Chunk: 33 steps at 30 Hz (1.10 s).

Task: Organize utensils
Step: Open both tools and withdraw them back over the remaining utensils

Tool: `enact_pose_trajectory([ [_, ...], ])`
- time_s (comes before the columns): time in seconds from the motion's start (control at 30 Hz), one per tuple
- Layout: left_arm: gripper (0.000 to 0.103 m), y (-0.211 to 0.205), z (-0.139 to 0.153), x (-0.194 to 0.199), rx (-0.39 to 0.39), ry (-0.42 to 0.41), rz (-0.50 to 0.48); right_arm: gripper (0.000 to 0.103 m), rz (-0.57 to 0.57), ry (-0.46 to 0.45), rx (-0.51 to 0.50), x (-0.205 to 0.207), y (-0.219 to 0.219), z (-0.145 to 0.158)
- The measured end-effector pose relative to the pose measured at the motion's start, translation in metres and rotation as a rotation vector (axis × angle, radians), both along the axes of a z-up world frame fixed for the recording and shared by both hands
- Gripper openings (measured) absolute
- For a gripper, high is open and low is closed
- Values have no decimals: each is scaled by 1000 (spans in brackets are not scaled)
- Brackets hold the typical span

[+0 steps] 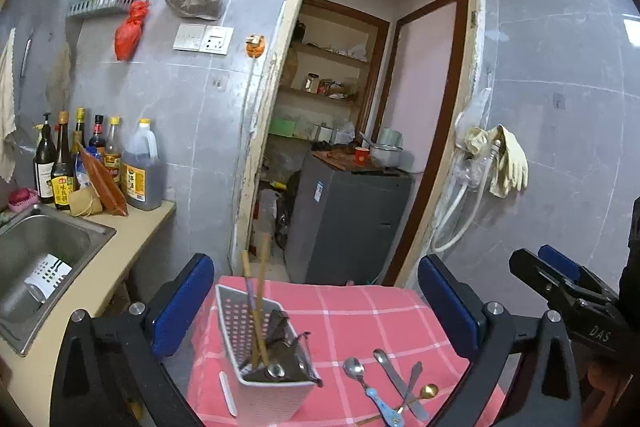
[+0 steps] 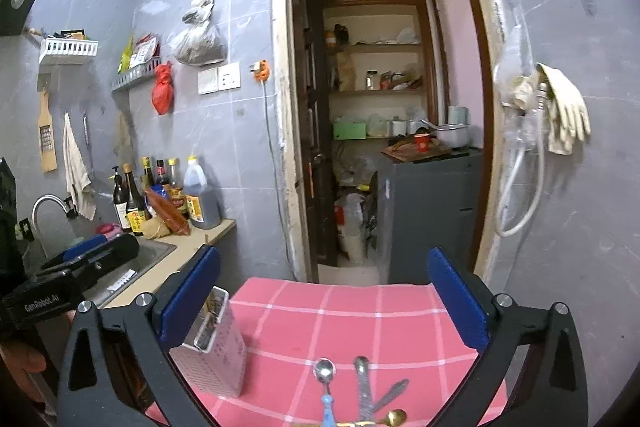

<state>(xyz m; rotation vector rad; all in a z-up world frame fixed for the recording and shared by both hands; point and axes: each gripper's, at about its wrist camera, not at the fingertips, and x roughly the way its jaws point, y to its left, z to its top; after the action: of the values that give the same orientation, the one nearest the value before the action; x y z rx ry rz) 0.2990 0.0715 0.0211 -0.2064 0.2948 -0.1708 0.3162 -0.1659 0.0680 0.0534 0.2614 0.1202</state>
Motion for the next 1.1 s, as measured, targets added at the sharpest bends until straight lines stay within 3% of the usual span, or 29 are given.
enact_pose_trajectory([
  [0.5, 103, -61, -23, -18, 64, 18, -52, 102, -99, 29, 9, -30, -66, -30],
  [0.9, 103, -99, -73, -3, 67, 185, -125, 101, -61, 249, 62, -7, -118, -94],
  [0.97, 103, -105, -82, 2, 68, 212, -133, 95, -48, 287, 65, -3, -123, -108],
  [1.03, 103, -110, -91, 7, 69, 244, -141, 75, -29, 338, 71, 5, -128, -124],
  [1.1, 101, -116, -99, 12, 72, 266, -147, 68, -14, 378, 79, 9, -129, -138],
])
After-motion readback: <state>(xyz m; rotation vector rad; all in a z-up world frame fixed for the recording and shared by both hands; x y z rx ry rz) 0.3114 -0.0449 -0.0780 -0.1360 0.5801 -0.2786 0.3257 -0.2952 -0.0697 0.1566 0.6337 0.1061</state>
